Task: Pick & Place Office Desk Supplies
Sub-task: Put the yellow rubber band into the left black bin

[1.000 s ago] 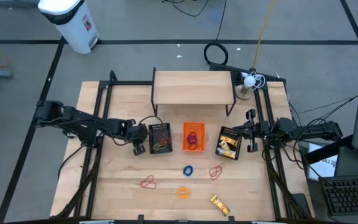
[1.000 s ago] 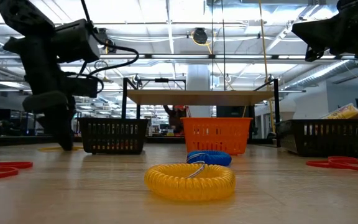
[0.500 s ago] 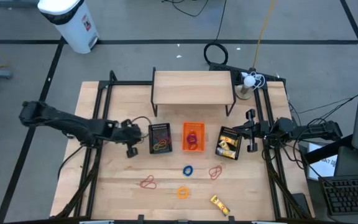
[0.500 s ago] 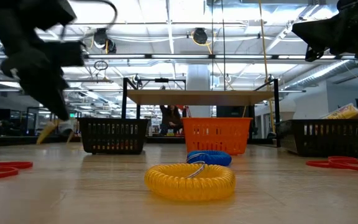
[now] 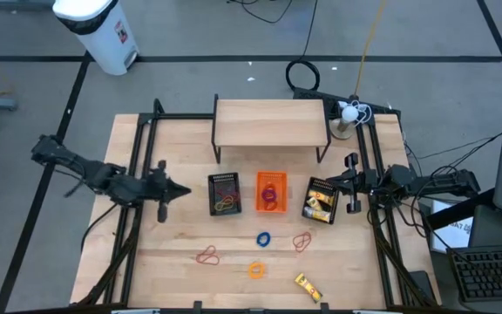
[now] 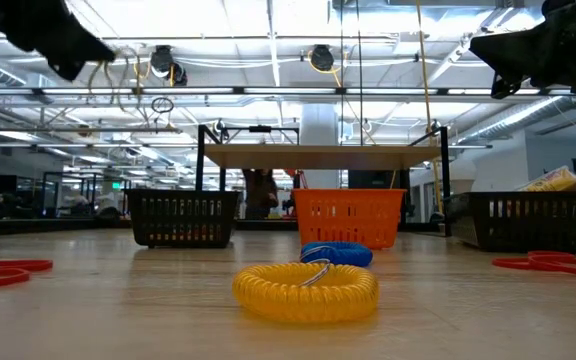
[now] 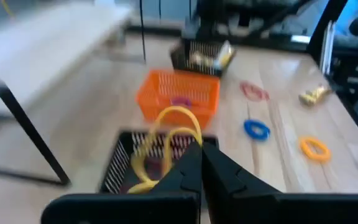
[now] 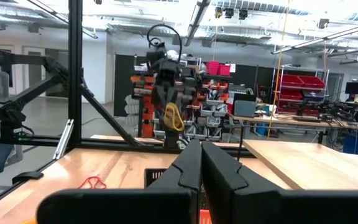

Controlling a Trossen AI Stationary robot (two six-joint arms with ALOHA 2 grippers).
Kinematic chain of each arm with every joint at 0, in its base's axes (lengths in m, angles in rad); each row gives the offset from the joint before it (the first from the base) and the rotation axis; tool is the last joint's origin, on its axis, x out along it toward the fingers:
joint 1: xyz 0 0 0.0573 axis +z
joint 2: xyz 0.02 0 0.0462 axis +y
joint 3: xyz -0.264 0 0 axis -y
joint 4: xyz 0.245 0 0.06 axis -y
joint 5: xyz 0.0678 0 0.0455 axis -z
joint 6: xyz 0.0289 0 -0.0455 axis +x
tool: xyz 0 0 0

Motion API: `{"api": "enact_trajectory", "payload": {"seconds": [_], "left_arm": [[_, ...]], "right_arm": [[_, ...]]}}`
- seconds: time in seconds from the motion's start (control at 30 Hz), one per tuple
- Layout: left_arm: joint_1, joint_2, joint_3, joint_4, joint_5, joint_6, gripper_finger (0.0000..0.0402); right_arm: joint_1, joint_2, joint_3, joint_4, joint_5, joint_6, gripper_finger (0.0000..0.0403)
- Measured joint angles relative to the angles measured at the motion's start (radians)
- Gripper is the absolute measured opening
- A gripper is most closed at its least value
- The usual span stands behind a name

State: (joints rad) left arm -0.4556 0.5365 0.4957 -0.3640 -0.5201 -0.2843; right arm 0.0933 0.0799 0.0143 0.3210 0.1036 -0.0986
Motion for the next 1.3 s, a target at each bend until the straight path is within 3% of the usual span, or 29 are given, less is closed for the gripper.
{"api": "enact_trajectory", "payload": {"seconds": [0.17, 0.37, 0.53, 0.6, 0.7, 0.97, 1.3], "left_arm": [[-0.038, -0.067, 0.000, 0.077, -0.045, 0.200, 0.0001], [0.061, -0.080, 0.002, 0.162, -0.033, 0.265, 0.0000], [0.177, -0.094, 0.001, 0.166, 0.082, 0.318, 0.0000], [0.197, -0.094, -0.011, 0.213, 0.163, 0.356, 0.0000], [0.200, -0.125, -0.036, 0.238, 0.187, 0.392, 0.0000], [0.197, -0.323, -0.180, 0.270, 0.163, 0.379, 0.0000], [0.197, -0.532, -0.349, 0.294, 0.206, 0.365, 0.0000]], "right_arm": [[0.000, 0.000, 0.000, 0.000, 0.000, 0.000, 0.0004], [0.000, 0.000, 0.000, 0.004, 0.000, -0.007, 0.0004], [0.000, 0.000, 0.000, 0.003, 0.000, 0.001, 0.0004], [0.000, 0.000, 0.000, 0.002, 0.000, 0.001, 0.0004], [0.000, 0.000, 0.000, 0.001, 0.000, 0.001, 0.0004], [0.000, 0.000, 0.000, -0.005, 0.000, 0.001, 0.0004], [0.000, 0.000, 0.000, -0.005, 0.000, 0.004, 0.0004]]}}
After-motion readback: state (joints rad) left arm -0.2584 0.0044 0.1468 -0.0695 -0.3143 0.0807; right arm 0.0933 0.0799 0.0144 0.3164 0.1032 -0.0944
